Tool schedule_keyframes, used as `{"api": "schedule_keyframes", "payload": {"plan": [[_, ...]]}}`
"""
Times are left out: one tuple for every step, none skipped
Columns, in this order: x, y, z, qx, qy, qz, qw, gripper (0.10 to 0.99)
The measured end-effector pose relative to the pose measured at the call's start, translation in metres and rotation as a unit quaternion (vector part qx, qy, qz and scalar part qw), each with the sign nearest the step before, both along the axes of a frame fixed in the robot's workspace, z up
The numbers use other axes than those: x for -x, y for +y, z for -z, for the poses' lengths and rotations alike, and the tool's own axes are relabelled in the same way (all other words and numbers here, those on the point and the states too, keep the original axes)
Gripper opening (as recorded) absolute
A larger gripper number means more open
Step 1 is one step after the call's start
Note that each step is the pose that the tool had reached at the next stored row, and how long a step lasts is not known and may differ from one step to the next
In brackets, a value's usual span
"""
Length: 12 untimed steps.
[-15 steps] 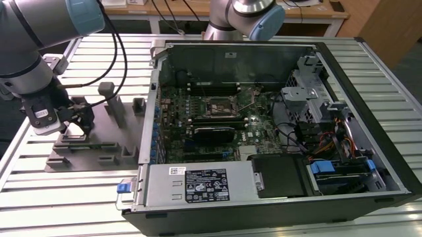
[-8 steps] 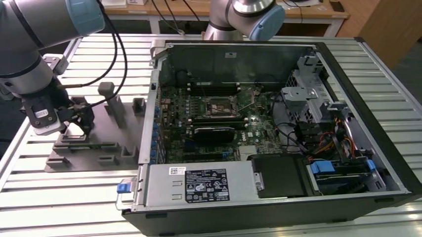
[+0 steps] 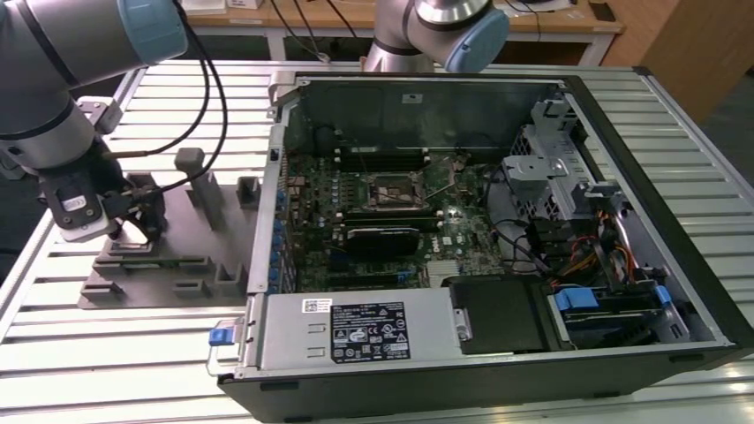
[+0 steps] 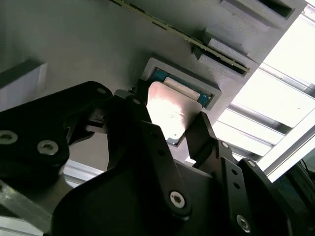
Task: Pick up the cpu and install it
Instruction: 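Pick up the cpu and move it towards the insertion slot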
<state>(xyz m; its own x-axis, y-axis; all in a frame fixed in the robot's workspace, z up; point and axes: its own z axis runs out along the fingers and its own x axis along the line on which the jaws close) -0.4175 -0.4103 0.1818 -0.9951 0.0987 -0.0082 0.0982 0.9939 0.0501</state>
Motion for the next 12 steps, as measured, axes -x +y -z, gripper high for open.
{"api": "schedule_keyframes", "payload": {"plan": [[0.0,0.0,-0.0011,0.0,0.0001,0.0,1.0,0.545],[0.0,0.0,-0.0027,0.0,0.0,0.0,1.0,0.545],[0.0,0.0,-0.0044,0.0,0.0,0.0,1.0,0.545],[0.0,0.0,-0.0065,0.0,0.0,0.0,1.0,0.545],[0.0,0.0,-0.0087,0.0,0.0,0.0,1.0,0.545],[0.0,0.0,-0.0112,-0.0002,0.0,0.0,1.0,0.545],[0.0001,0.0,-0.0135,-0.0009,0.0,0.0,1.0,0.545],[0.0001,0.0,-0.0158,-0.0011,0.0,0.0,1.0,0.545],[0.0,0.0,-0.0183,-0.0013,0.0,-0.001,1.0,0.545],[0.0,0.0,-0.0211,-0.0015,0.0,-0.001,1.0,0.545],[0.0,0.0,-0.0242,-0.0016,0.0,-0.001,1.0,0.545],[0.0,0.0,-0.0276,-0.0017,0.0,-0.001,1.0,0.545]]}}
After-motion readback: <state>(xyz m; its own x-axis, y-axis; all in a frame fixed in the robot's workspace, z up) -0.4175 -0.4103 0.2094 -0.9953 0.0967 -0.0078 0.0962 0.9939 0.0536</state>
